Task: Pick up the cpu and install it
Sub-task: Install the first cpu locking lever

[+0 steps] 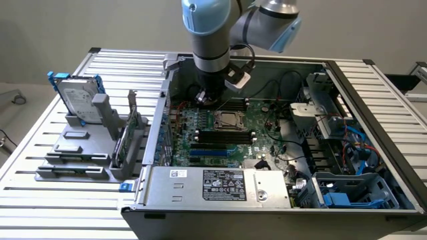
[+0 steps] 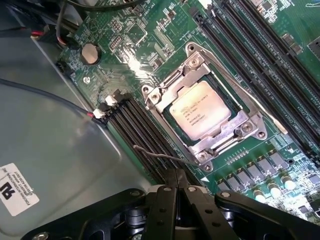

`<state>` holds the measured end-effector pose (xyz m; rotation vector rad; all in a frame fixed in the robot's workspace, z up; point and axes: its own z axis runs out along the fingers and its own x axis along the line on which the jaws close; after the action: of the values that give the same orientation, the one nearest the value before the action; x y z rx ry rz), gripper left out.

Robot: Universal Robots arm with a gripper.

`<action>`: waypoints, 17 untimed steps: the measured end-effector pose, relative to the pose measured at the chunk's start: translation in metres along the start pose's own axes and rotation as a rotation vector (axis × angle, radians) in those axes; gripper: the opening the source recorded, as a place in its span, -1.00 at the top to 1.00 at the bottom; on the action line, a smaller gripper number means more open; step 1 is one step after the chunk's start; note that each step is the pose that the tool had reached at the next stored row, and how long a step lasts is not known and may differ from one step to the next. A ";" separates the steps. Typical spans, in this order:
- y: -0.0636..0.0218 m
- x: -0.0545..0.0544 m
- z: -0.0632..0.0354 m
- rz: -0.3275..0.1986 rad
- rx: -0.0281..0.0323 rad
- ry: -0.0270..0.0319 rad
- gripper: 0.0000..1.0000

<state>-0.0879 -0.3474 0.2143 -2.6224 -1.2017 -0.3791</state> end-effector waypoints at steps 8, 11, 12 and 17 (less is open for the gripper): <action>-0.0045 -0.002 0.0065 -0.016 -0.0461 -0.0021 0.79; -0.0055 -0.002 0.0079 -0.020 -0.0608 -0.0123 0.79; -0.0060 -0.002 0.0085 -0.021 -0.0617 -0.0132 0.79; -0.0098 -0.001 0.0112 -0.021 -0.0621 -0.0136 0.79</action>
<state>-0.0942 -0.3380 0.2046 -2.6709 -1.2416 -0.4094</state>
